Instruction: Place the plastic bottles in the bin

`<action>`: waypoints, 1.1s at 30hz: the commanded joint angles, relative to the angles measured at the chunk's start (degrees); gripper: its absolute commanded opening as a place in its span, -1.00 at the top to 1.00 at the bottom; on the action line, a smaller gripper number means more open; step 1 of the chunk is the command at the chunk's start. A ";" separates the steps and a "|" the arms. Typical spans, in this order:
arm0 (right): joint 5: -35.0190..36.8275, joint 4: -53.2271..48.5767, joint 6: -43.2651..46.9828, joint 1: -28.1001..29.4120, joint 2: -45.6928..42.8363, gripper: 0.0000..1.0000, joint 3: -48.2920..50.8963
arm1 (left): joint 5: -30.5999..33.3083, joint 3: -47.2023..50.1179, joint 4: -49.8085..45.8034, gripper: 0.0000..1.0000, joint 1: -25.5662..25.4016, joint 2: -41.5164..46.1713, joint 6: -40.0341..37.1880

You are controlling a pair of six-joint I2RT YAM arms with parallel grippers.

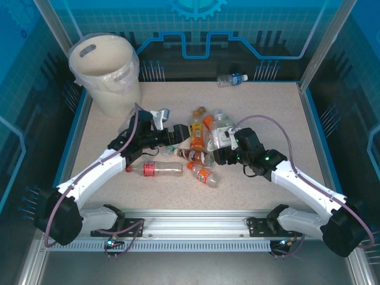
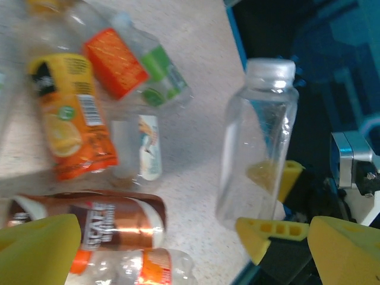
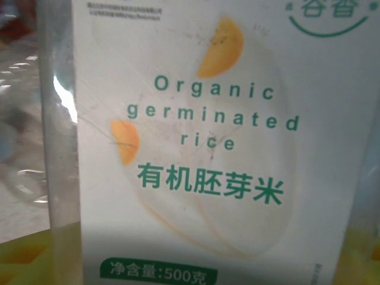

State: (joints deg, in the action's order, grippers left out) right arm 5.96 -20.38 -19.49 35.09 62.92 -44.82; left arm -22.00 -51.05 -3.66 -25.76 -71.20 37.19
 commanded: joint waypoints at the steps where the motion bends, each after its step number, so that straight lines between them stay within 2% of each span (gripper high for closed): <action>1: -5.21 6.84 3.16 2.85 0.76 -0.15 -2.92 | -2.84 -2.53 4.34 -0.98 -1.93 -2.01 1.37; 9: -9.72 10.50 3.81 6.55 4.35 -0.16 -5.28 | -5.23 -2.43 10.69 -0.98 -4.94 -3.97 1.57; 13: -12.37 10.90 3.61 7.21 5.76 -0.16 -8.21 | 0.05 -1.39 11.16 -0.98 -5.27 -3.39 2.62; 18: -15.65 9.58 3.57 7.74 7.85 -0.18 -10.10 | 2.78 -1.40 10.90 -0.97 -5.40 -3.11 2.15; 20: -16.43 8.85 3.73 7.88 8.54 -0.20 -10.99 | 5.47 -1.51 9.30 -0.87 -5.53 -2.73 1.52; 22: -16.81 7.95 3.93 7.99 9.10 -0.22 -11.75 | 7.58 -1.43 8.31 -0.66 -5.55 -2.22 0.92; 27: -18.90 7.30 3.93 7.98 9.98 -0.31 -12.58 | 7.26 -0.90 9.09 -0.21 -5.60 -1.54 -0.15; 30: -20.43 7.15 3.93 7.96 10.64 -0.42 -13.07 | 7.05 -0.90 9.51 -0.09 -5.55 -1.75 -0.38; 33: -20.26 6.94 4.06 7.97 10.65 -0.59 -13.27 | 7.78 -0.66 10.38 -0.06 -5.54 -1.68 -0.32</action>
State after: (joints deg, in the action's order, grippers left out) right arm -10.39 -13.21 -16.40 42.11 73.65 -55.64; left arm -15.73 -52.34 5.41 -31.29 -74.19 39.03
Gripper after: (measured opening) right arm 0.810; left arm 0.538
